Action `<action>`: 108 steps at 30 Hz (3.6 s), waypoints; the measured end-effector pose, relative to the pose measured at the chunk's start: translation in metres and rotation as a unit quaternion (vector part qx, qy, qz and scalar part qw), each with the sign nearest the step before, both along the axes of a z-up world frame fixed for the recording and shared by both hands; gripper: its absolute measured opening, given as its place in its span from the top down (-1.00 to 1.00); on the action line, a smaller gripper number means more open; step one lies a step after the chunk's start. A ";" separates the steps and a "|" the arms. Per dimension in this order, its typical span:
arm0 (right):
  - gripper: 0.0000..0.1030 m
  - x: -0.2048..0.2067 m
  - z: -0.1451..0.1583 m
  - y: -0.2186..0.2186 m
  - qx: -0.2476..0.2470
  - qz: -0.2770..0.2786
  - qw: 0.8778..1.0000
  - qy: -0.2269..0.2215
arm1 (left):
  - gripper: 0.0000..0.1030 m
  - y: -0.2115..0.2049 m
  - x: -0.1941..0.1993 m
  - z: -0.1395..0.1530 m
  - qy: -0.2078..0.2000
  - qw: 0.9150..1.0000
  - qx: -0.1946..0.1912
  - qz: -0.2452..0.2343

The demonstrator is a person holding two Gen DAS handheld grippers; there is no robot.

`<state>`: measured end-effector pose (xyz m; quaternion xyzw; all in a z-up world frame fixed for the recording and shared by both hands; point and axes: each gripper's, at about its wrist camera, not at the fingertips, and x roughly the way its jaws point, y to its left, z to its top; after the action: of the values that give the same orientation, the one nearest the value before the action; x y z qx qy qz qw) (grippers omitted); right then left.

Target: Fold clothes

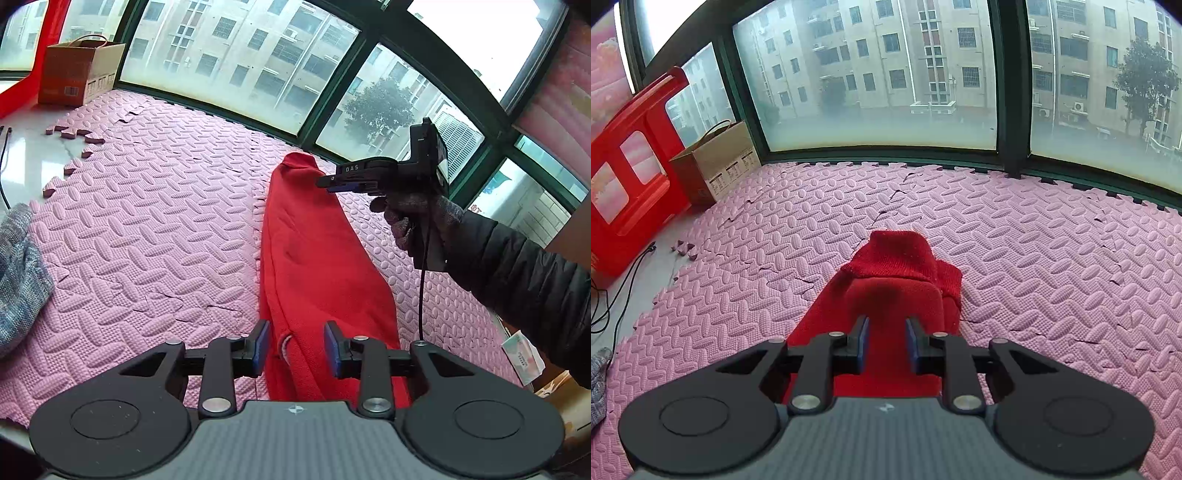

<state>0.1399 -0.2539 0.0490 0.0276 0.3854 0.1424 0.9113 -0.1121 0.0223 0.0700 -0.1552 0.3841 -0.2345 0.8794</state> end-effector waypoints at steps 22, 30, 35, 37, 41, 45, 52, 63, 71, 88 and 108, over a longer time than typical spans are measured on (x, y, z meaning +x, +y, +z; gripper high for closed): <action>0.58 -0.101 -0.012 -0.063 -0.036 0.046 0.998 0.029 | 0.32 -0.046 0.062 0.003 -0.017 0.997 0.050 -0.058; 0.32 -0.135 -0.012 -0.070 0.082 0.126 0.988 0.035 | -0.14 -0.068 0.085 -0.006 -0.005 0.994 0.096 -0.057; -0.04 -0.134 -0.013 -0.072 0.162 0.190 0.967 0.046 | -0.56 -0.077 0.092 -0.006 -0.010 0.991 0.128 -0.045; -0.14 -0.135 -0.016 -0.075 0.174 0.203 0.962 0.053 | -0.69 -0.080 0.097 -0.007 -0.011 0.989 0.140 -0.037; -0.24 -0.137 -0.029 -0.083 0.188 0.209 0.957 0.068 | -0.88 -0.084 0.106 -0.009 -0.013 0.986 0.163 -0.022; -0.24 -0.135 -0.037 -0.079 0.209 0.230 0.948 0.071 | -0.92 -0.088 0.117 -0.012 -0.010 0.982 0.189 -0.009; -0.43 -0.122 -0.036 -0.064 0.223 0.271 0.935 0.057 | -0.94 -0.085 0.132 -0.026 0.017 0.974 0.225 0.013; -0.48 -0.095 -0.057 -0.058 0.301 0.323 0.891 0.111 | -0.94 -0.079 0.138 -0.039 0.038 0.971 0.234 0.040; -0.49 -0.108 -0.050 -0.074 0.272 0.399 0.866 0.130 | -0.99 -0.076 0.143 -0.044 0.046 0.969 0.239 0.052; -0.50 -0.131 -0.034 -0.092 0.209 0.418 0.876 0.120 | -1.00 -0.078 0.147 -0.046 0.044 0.966 0.245 0.064; -0.39 -0.180 -0.001 -0.033 0.038 0.319 0.947 -0.008 | -1.00 -0.074 0.080 -0.031 -0.015 0.963 0.269 0.019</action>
<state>-0.0397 -0.2870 0.0479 -0.0630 0.3607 0.4401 0.8199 -0.0324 -0.0513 0.0395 0.0831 0.4165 -0.1084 0.8988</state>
